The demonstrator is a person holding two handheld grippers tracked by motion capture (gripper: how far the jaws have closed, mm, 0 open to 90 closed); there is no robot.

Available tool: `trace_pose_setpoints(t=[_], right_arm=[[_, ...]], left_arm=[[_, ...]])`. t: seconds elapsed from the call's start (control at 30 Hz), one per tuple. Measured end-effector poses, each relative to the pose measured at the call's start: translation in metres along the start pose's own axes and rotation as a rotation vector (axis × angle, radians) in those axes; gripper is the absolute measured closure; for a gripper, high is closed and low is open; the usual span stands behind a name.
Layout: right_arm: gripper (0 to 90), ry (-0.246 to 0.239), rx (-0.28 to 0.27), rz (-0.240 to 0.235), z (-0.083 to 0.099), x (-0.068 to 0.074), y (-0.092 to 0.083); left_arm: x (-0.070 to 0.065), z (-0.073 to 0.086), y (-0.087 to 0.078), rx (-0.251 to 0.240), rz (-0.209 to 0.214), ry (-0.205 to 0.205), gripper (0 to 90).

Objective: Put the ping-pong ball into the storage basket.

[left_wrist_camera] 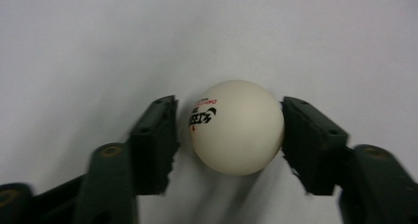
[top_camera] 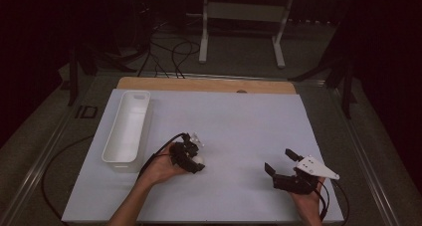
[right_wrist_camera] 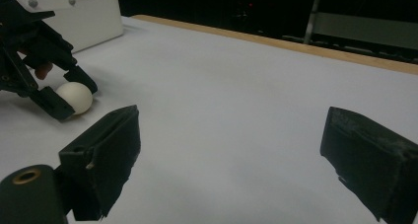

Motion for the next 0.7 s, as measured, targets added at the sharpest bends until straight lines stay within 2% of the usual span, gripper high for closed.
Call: trace_pose_setpoints(t=[0.1,0.4,0.7], right_arm=[[7.9,0.000,0.001,0.000,0.0002,-0.0001,-0.0002],[7.9,-0.002,0.001,-0.002,0.0003,0.0004,0.0003],[7.9,-0.003,0.001,-0.003,0.0006,0.0001,0.0005]], left_arm=[[-0.0003,-0.0002,0.0003,0.002,0.007,0.002,50.7],[-0.0001,0.0004,-0.0014,0.008,-0.003,-0.002,51.0],[-0.0002,-0.0006,-0.0082,-0.005,-0.010,-0.017,51.0]])
Point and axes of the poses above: each handheld gripper's, and its own axes: y roughly forward along the jaws, z roughly out of its underside, x roughly to its left, the point moved 6 cm from there along y, roughly forward along the jaws, and after that the axes turned 10 degrees about y, right-handed, at the moved point
